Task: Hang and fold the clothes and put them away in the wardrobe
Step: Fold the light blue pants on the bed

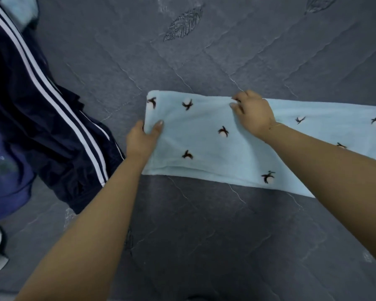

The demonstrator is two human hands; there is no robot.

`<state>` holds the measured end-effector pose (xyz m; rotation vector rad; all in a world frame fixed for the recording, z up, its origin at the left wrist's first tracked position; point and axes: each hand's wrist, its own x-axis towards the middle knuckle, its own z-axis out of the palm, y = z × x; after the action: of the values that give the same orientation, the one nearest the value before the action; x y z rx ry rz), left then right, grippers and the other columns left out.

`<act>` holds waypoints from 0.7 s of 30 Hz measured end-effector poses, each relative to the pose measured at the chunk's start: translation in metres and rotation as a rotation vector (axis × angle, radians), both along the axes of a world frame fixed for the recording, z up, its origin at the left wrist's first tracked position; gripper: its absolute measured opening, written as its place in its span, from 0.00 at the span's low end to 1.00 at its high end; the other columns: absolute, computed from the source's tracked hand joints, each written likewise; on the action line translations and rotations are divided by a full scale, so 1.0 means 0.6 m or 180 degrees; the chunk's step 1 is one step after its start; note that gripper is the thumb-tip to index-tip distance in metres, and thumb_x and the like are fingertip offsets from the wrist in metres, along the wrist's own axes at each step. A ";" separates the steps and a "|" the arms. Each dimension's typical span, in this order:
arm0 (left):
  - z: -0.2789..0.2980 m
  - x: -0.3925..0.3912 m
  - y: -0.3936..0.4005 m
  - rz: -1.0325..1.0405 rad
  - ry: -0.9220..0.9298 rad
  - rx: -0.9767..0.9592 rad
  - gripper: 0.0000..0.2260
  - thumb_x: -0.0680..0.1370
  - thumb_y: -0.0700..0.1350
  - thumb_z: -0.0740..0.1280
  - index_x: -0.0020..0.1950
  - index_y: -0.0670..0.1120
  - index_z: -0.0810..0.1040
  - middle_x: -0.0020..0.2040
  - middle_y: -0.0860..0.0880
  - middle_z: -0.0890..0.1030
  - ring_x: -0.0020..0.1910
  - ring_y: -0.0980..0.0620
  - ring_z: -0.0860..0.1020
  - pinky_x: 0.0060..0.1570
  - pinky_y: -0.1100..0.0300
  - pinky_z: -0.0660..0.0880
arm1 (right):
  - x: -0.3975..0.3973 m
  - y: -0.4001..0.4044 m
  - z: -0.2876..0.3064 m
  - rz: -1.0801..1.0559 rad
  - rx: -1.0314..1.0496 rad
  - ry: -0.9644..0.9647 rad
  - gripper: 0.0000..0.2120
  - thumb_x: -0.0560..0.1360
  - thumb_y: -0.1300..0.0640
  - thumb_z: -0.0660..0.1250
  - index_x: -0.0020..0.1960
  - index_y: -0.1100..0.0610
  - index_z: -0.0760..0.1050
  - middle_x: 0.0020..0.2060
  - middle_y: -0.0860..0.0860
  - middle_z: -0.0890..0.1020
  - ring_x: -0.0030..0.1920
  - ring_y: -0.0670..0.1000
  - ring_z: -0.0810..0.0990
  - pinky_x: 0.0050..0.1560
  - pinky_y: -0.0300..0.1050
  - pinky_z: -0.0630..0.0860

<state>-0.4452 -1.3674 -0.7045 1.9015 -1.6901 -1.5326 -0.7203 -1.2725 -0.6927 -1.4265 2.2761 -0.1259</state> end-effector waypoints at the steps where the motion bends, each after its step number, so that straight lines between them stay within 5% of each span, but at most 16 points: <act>1: -0.004 0.002 0.001 -0.0050 -0.0121 0.0043 0.21 0.77 0.63 0.64 0.56 0.46 0.75 0.51 0.50 0.79 0.49 0.51 0.77 0.50 0.55 0.76 | 0.001 0.000 -0.002 -0.0033 -0.0021 0.0072 0.18 0.83 0.51 0.55 0.66 0.61 0.71 0.61 0.59 0.75 0.62 0.60 0.73 0.60 0.52 0.67; 4: -0.003 0.016 0.020 -0.0310 -0.0264 -0.0137 0.22 0.76 0.66 0.61 0.57 0.50 0.69 0.46 0.58 0.76 0.44 0.59 0.75 0.40 0.60 0.72 | -0.005 0.007 -0.003 -0.0052 -0.0096 0.0139 0.17 0.82 0.49 0.58 0.62 0.61 0.74 0.56 0.60 0.80 0.58 0.62 0.76 0.60 0.52 0.67; 8: 0.002 0.050 0.051 -0.0469 0.0215 -0.0260 0.14 0.78 0.58 0.66 0.59 0.57 0.67 0.48 0.66 0.74 0.43 0.70 0.75 0.35 0.74 0.71 | -0.013 0.023 0.014 -0.0287 -0.0851 -0.0076 0.13 0.82 0.54 0.61 0.53 0.64 0.76 0.43 0.58 0.80 0.45 0.63 0.78 0.53 0.50 0.68; 11: 0.005 0.068 0.046 -0.0605 0.0059 0.0011 0.18 0.77 0.56 0.69 0.62 0.56 0.67 0.54 0.60 0.76 0.46 0.65 0.76 0.37 0.69 0.70 | -0.011 0.034 0.013 -0.0033 -0.0278 -0.0359 0.13 0.80 0.55 0.65 0.60 0.61 0.77 0.55 0.57 0.80 0.59 0.60 0.76 0.64 0.51 0.68; 14: 0.011 0.051 0.044 -0.0944 -0.0554 -0.0378 0.33 0.74 0.50 0.73 0.74 0.52 0.60 0.64 0.49 0.71 0.60 0.49 0.73 0.50 0.57 0.73 | -0.022 0.053 0.019 0.0088 -0.0081 -0.0539 0.16 0.77 0.53 0.67 0.63 0.56 0.77 0.58 0.54 0.78 0.63 0.55 0.73 0.68 0.51 0.64; 16: 0.023 0.014 0.034 -0.1110 -0.0979 -0.1070 0.43 0.70 0.48 0.74 0.78 0.54 0.52 0.71 0.46 0.63 0.68 0.45 0.63 0.65 0.47 0.64 | -0.045 0.069 0.035 -0.0063 -0.0385 -0.0502 0.15 0.79 0.51 0.62 0.61 0.57 0.78 0.57 0.55 0.78 0.61 0.56 0.73 0.67 0.55 0.65; 18: 0.035 -0.035 0.016 -0.1404 -0.0974 -0.1460 0.39 0.72 0.50 0.72 0.78 0.55 0.54 0.74 0.46 0.60 0.71 0.45 0.58 0.70 0.45 0.55 | -0.081 0.090 0.050 -0.0233 -0.0401 -0.0331 0.19 0.79 0.54 0.54 0.61 0.60 0.78 0.58 0.58 0.79 0.62 0.60 0.73 0.66 0.57 0.65; 21: 0.036 -0.111 -0.013 -0.2343 -0.1011 -0.1984 0.20 0.80 0.52 0.63 0.71 0.54 0.69 0.71 0.50 0.68 0.72 0.48 0.61 0.72 0.46 0.47 | -0.150 0.126 0.052 -0.0267 0.0048 0.0065 0.14 0.80 0.63 0.60 0.63 0.63 0.77 0.61 0.62 0.78 0.63 0.65 0.72 0.66 0.56 0.65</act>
<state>-0.5121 -1.3753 -0.6827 1.2903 -2.7894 -0.6709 -0.8101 -1.1967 -0.6616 -1.3309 2.3495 -0.1203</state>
